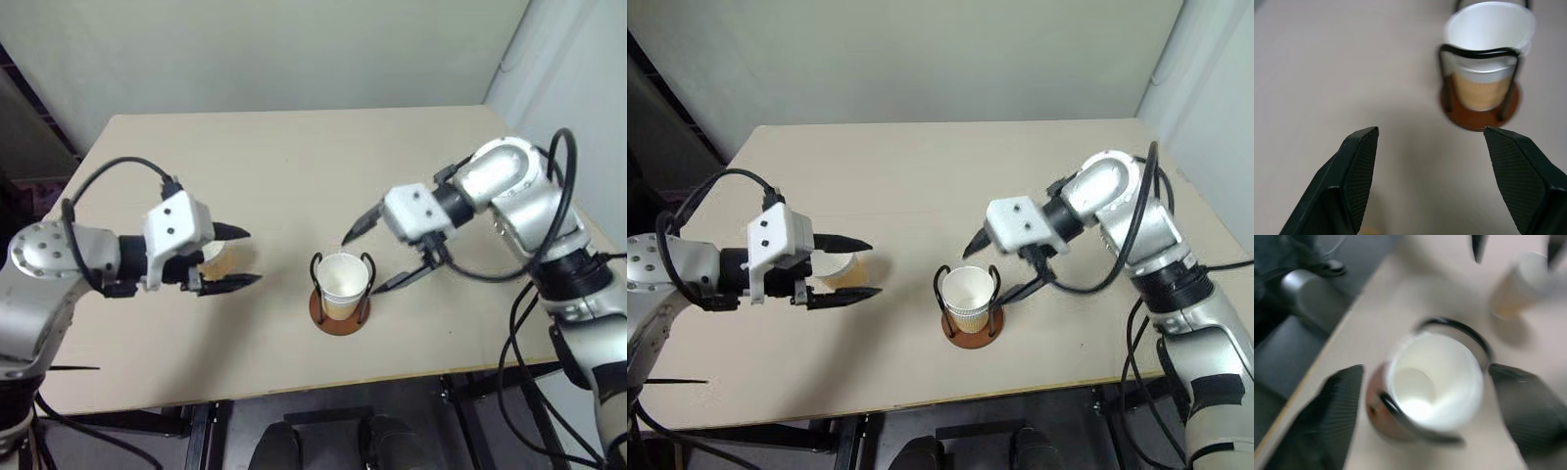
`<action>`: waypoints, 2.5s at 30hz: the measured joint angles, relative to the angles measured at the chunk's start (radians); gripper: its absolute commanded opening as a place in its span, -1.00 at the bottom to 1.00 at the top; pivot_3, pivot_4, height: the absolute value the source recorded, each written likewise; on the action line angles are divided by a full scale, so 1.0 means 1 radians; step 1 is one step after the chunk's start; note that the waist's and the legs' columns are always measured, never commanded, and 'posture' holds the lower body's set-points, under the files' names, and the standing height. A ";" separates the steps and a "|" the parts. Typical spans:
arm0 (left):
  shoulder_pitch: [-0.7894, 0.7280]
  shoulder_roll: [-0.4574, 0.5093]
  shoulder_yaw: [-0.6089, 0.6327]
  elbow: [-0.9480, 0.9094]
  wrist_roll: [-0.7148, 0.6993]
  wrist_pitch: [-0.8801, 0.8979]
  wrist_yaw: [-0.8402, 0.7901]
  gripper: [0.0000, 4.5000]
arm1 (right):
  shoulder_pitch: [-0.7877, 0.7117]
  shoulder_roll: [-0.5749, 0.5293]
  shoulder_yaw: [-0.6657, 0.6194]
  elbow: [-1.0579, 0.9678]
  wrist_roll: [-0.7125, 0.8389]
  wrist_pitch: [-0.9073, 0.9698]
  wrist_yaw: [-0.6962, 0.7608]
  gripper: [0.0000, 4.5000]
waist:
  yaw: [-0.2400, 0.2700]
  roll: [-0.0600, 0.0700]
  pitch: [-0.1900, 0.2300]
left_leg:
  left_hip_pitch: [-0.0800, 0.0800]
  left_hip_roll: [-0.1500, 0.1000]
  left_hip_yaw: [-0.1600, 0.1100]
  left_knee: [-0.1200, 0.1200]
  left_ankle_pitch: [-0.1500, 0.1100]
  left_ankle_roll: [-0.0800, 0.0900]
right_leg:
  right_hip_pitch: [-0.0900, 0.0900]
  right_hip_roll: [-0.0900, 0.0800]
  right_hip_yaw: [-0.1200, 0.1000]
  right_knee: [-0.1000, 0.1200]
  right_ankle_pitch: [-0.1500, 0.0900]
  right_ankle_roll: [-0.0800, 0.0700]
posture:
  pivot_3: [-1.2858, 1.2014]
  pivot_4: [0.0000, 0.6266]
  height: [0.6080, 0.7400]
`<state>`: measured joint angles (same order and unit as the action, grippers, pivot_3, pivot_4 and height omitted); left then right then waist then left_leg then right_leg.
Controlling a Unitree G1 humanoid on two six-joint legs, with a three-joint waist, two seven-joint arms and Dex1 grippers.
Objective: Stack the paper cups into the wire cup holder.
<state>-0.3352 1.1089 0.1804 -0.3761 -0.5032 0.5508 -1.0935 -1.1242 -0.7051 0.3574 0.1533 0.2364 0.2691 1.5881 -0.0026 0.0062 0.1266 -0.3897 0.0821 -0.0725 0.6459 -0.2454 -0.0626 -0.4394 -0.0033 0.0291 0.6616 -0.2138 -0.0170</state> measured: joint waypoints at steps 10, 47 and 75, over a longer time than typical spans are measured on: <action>-0.051 0.171 -0.050 0.307 0.181 -0.199 -0.147 0.64 | 0.040 0.000 -0.226 0.103 0.127 0.121 -0.038 0.85 | 0.000 0.000 0.000 | -0.003 0.000 0.000 -0.003 -0.004 -0.004 | -0.007 0.004 0.001 0.001 0.001 0.006 | 0.03 -0.52 1.00; -0.690 -0.113 -0.176 0.338 0.002 -0.214 -0.457 -0.98 | 0.198 -0.210 -0.308 -0.239 0.258 0.260 -0.098 0.88 | 0.018 -0.003 -0.002 | -0.009 0.010 -0.001 0.007 -0.007 -0.008 | -0.005 0.020 0.001 -0.001 0.006 0.008 | 0.03 -0.52 1.00; -0.788 -0.167 -0.793 0.398 0.013 -0.557 -0.481 -0.81 | 0.409 -0.330 -0.463 -0.456 0.400 0.340 -0.217 0.88 | 0.018 -0.001 -0.001 | -0.010 0.001 -0.003 0.020 -0.012 0.003 | 0.006 0.020 0.009 -0.017 0.015 0.029 | 0.03 -0.52 1.00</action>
<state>-1.1229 0.9424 -0.6126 0.0218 -0.4905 -0.0065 -1.5742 -0.7152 -1.0354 -0.1058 -0.3030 0.6362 0.6094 1.3707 0.0155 0.0050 0.1252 -0.4002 0.0836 -0.0754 0.6658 -0.2578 -0.0599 -0.4335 0.0167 0.0380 0.6448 -0.1986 0.0120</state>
